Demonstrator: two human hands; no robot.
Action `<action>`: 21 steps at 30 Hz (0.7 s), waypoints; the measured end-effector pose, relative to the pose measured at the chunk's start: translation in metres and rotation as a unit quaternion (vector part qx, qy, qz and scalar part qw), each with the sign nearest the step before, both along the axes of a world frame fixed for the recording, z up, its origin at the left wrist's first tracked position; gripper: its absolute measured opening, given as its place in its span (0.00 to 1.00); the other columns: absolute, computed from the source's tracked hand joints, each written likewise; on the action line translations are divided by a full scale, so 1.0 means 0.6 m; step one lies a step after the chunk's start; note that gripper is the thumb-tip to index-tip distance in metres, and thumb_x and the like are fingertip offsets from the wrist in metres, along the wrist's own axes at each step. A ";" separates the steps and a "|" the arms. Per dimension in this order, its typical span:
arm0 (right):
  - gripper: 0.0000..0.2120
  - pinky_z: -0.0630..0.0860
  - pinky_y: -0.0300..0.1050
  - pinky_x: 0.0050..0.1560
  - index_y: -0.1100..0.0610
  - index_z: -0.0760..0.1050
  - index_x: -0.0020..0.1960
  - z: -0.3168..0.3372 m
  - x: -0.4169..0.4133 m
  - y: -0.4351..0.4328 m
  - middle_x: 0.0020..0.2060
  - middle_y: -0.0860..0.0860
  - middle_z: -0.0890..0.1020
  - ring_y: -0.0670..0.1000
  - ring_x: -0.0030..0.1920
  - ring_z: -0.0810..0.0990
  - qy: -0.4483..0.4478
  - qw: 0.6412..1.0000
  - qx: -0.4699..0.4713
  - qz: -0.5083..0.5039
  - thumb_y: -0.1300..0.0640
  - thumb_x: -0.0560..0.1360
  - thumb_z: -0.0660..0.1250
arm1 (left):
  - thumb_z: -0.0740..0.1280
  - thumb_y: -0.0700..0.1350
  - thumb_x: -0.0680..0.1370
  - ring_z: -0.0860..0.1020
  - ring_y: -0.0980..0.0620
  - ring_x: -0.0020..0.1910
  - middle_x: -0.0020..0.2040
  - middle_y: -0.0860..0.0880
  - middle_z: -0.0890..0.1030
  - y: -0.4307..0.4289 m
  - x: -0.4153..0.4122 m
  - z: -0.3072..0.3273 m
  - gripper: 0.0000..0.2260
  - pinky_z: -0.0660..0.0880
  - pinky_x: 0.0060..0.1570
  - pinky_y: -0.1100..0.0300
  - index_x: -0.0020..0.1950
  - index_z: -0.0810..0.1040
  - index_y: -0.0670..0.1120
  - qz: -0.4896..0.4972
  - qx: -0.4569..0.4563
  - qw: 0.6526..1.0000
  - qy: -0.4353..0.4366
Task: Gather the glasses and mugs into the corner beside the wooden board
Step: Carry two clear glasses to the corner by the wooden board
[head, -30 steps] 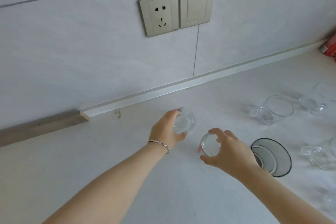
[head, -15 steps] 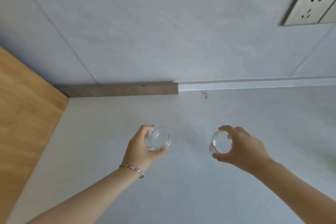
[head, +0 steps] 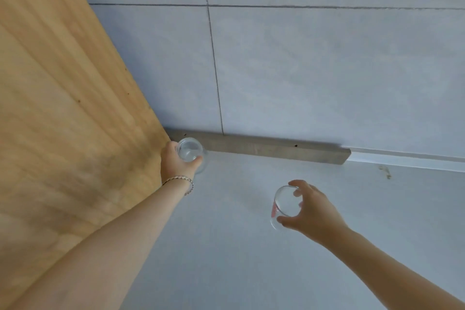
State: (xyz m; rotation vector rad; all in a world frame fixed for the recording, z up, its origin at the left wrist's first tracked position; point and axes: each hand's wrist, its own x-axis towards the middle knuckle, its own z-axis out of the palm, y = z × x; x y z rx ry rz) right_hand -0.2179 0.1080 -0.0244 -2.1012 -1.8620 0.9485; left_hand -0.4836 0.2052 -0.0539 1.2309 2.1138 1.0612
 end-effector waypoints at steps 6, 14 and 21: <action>0.37 0.73 0.43 0.56 0.49 0.64 0.69 -0.022 -0.124 0.134 0.61 0.50 0.75 0.52 0.59 0.76 0.017 0.998 0.053 0.011 0.46 0.64 0.75 | 0.74 0.43 0.66 0.73 0.47 0.39 0.41 0.49 0.74 0.064 -0.044 -0.030 0.16 0.66 0.39 0.59 0.46 0.69 0.46 0.012 -0.021 1.000 -0.011; 0.37 0.73 0.49 0.59 0.52 0.62 0.70 -0.058 -0.256 0.253 0.65 0.54 0.71 0.56 0.64 0.73 0.055 0.996 0.063 0.033 0.50 0.66 0.76 | 0.76 0.44 0.67 0.76 0.44 0.46 0.50 0.42 0.77 0.086 -0.068 -0.053 0.18 0.69 0.45 0.58 0.50 0.74 0.40 0.005 -0.016 1.000 0.000; 0.42 0.72 0.49 0.63 0.53 0.55 0.74 -0.082 -0.289 0.269 0.69 0.56 0.64 0.57 0.67 0.69 0.153 0.988 0.026 0.002 0.59 0.68 0.74 | 0.76 0.41 0.68 0.76 0.41 0.55 0.55 0.38 0.78 0.080 -0.081 -0.057 0.21 0.72 0.57 0.50 0.56 0.75 0.37 -0.016 0.002 1.000 0.013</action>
